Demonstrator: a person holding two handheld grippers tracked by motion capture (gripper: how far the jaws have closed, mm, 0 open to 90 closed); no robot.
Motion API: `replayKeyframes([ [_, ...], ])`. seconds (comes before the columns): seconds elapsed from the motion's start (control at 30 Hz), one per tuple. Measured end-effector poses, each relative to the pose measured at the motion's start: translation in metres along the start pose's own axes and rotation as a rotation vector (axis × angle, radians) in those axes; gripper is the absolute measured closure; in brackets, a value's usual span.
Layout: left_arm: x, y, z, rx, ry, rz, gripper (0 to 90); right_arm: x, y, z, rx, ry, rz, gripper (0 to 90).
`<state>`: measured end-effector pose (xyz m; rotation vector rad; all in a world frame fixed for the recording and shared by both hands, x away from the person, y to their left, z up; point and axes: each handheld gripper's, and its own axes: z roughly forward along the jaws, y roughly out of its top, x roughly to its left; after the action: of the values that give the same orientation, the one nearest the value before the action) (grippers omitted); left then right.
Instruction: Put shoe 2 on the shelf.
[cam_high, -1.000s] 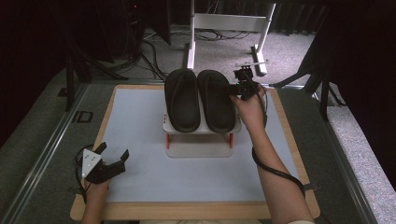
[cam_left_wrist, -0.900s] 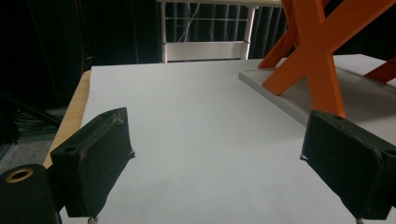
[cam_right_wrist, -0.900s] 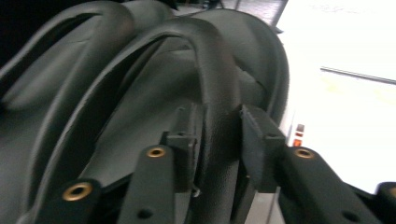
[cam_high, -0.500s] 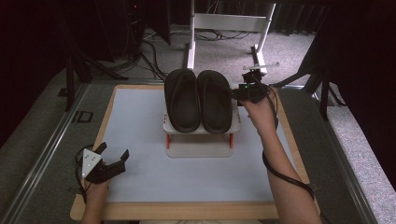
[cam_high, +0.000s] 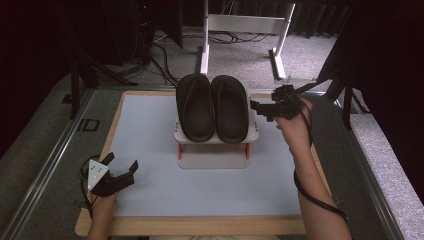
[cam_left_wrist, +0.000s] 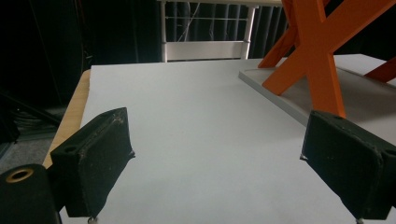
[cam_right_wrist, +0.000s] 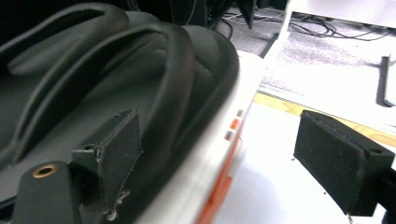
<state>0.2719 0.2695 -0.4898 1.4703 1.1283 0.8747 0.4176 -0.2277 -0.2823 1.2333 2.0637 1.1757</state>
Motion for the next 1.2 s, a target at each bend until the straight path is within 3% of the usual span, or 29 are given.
replayKeyframes([
  [0.23, 0.0, 0.0, 0.0, -0.002, -0.002, 0.0, 8.0, -0.018, -0.02, -0.004, 0.002, -0.013, 0.029, 14.0],
  [0.63, 0.0, 0.0, 0.0, 0.0, -0.001, 0.001, 8.0, -0.055, -0.072, -0.003, 0.015, -0.046, 0.074, 14.0],
  [0.9, 0.0, 0.0, 0.0, -0.003, -0.001, 0.001, 8.0, -0.065, -0.118, 0.005, 0.021, -0.061, 0.088, 13.4],
  [1.1, 0.0, 0.0, 0.0, -0.004, -0.004, -0.002, 8.0, -0.066, -0.148, 0.01, 0.032, -0.06, 0.066, 12.5],
  [1.2, 0.0, 0.0, 0.0, -0.004, -0.003, 0.001, 8.0, -0.067, -0.164, 0.01, 0.026, -0.055, 0.082, 12.1],
])
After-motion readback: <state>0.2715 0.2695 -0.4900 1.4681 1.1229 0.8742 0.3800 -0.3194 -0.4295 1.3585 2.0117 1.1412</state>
